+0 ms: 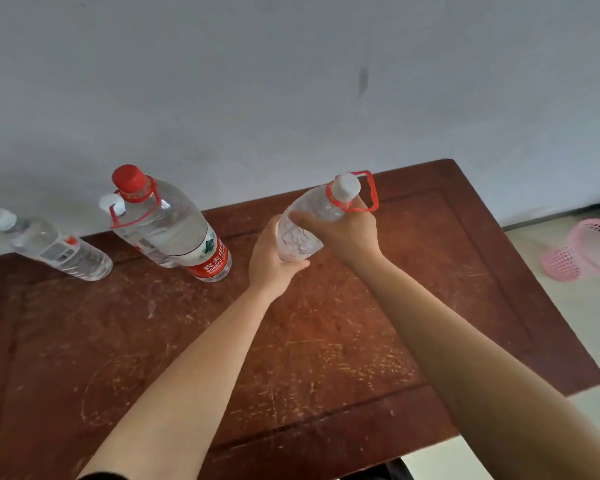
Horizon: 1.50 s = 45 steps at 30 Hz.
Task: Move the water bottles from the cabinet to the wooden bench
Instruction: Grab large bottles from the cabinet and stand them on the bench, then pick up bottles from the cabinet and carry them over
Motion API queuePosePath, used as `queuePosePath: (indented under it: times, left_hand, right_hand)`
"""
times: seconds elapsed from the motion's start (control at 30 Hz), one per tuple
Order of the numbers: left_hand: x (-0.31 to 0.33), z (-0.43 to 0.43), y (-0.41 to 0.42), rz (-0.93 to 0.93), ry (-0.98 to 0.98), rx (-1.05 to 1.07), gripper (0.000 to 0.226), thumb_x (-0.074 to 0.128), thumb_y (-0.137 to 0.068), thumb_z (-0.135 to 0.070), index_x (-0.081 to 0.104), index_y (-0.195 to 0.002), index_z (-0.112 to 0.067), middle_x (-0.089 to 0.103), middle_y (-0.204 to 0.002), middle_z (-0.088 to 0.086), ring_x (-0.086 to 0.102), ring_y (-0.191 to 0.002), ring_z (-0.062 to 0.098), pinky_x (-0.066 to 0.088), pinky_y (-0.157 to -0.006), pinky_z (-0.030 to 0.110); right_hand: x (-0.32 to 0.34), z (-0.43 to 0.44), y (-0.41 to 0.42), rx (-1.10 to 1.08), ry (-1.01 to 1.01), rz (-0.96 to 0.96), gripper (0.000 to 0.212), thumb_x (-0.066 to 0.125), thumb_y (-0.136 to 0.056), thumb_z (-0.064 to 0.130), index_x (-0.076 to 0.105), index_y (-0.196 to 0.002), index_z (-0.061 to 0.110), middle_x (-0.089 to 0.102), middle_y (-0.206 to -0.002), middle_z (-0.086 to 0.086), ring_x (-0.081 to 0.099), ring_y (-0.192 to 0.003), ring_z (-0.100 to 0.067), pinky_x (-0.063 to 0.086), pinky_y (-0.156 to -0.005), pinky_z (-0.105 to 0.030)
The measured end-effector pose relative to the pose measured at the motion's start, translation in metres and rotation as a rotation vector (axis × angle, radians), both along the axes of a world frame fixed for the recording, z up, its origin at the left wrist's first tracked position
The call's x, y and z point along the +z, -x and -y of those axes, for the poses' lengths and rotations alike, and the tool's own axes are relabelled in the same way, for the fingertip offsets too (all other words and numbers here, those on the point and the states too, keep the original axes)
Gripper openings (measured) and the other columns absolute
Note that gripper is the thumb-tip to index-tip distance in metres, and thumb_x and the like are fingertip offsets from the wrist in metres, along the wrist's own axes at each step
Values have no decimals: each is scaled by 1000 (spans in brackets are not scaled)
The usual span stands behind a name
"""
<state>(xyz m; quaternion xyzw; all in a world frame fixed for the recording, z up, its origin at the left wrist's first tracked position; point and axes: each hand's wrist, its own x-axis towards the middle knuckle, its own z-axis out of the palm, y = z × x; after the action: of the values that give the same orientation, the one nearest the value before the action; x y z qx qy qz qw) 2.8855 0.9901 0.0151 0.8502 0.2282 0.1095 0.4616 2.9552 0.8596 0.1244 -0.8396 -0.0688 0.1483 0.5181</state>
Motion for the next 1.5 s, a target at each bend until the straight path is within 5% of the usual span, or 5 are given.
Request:
queuePosePath:
  times: [0.17, 0.47, 0.87, 1.2, 1.5]
  left_hand:
    - [6, -25, 22, -60, 105, -90, 86, 82, -81, -40, 30, -150, -36, 50, -141, -19, 48, -124, -4, 41, -95, 9]
    - [-24, -70, 144, -908, -386, -316, 51, 28, -107, -43, 25, -157, -33, 11, -168, 7, 18, -151, 33, 31, -115, 54]
    - [-27, -70, 162, -953, -458, -397, 62, 40, -104, -33, 12, -159, -36, -7, -169, 3, 4, -154, 33, 23, -118, 59]
    - [42, -11, 226, -689, -602, 126, 58, 35, -105, -43, 19, -159, -31, 19, -167, 5, 22, -152, 27, 24, -121, 49]
    - [144, 62, 378, -604, -694, 900, 58, 35, -99, -44, 39, -152, -22, 37, -156, 20, 39, -140, 42, 35, -110, 62]
  right_hand:
    - [11, -37, 0, 179, 247, 109, 76, 80, -66, 69, 54, -127, 31, 67, -103, 13, 68, -92, -13, 60, -79, -35]
    - [2, -84, 31, 272, 362, 260, 85, 72, -71, 74, 39, -139, 36, 61, -128, 7, 65, -114, -22, 49, -86, -35]
    - [-5, -75, 20, 237, 269, 133, 97, 74, -71, 71, 30, -148, 32, 55, -143, 0, 57, -129, -29, 52, -101, -52]
    - [-59, 8, 90, 584, 558, 128, 90, 39, -92, 77, 7, -161, 29, 13, -168, -11, 16, -154, -33, 30, -119, -58]
    - [2, -42, 197, 1141, 162, 840, 73, 21, -99, 73, 10, -161, 35, -5, -171, -5, -4, -157, -28, 5, -125, -50]
